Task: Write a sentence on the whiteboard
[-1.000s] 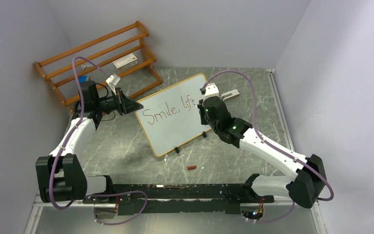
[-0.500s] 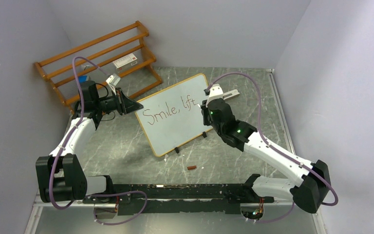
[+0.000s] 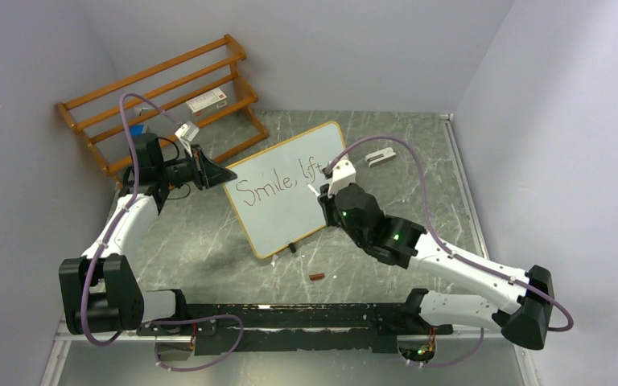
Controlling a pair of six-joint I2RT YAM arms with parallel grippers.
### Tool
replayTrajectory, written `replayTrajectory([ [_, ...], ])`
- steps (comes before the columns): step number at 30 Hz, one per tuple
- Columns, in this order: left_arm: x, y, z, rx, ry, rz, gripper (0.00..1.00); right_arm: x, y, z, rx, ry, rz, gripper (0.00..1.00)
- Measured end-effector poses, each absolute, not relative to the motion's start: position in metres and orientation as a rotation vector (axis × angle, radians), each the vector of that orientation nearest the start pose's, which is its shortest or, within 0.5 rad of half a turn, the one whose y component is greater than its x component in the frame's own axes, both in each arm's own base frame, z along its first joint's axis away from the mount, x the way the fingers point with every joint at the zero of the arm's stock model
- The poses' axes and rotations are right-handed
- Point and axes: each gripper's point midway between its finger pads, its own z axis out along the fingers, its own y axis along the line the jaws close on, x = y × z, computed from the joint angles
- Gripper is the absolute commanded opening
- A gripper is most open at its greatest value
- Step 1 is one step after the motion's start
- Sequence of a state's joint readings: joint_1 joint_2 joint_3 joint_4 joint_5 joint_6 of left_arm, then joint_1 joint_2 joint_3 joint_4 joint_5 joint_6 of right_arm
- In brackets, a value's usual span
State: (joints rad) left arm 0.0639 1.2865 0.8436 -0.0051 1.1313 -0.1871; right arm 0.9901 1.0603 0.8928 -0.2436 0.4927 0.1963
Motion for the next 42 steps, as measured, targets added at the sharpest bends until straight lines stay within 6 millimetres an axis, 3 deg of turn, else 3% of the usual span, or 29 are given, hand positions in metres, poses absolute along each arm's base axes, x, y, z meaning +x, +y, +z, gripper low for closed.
replayTrajectory([
  [16,0.312,-0.144,0.218,0.483,1.870,-1.192,0.05,0.186,0.269,0.191,-0.680,1.882,0.326,0.00],
  [22,0.312,-0.143,0.218,0.477,1.874,-1.187,0.05,0.171,0.283,0.180,-0.730,1.863,0.322,0.00],
  [31,0.312,-0.144,0.219,0.475,1.876,-1.183,0.05,0.169,0.301,0.163,-0.757,1.867,0.270,0.00],
  [42,0.312,-0.144,0.218,0.474,1.878,-1.183,0.05,0.176,0.314,0.166,-0.700,1.877,0.239,0.00],
])
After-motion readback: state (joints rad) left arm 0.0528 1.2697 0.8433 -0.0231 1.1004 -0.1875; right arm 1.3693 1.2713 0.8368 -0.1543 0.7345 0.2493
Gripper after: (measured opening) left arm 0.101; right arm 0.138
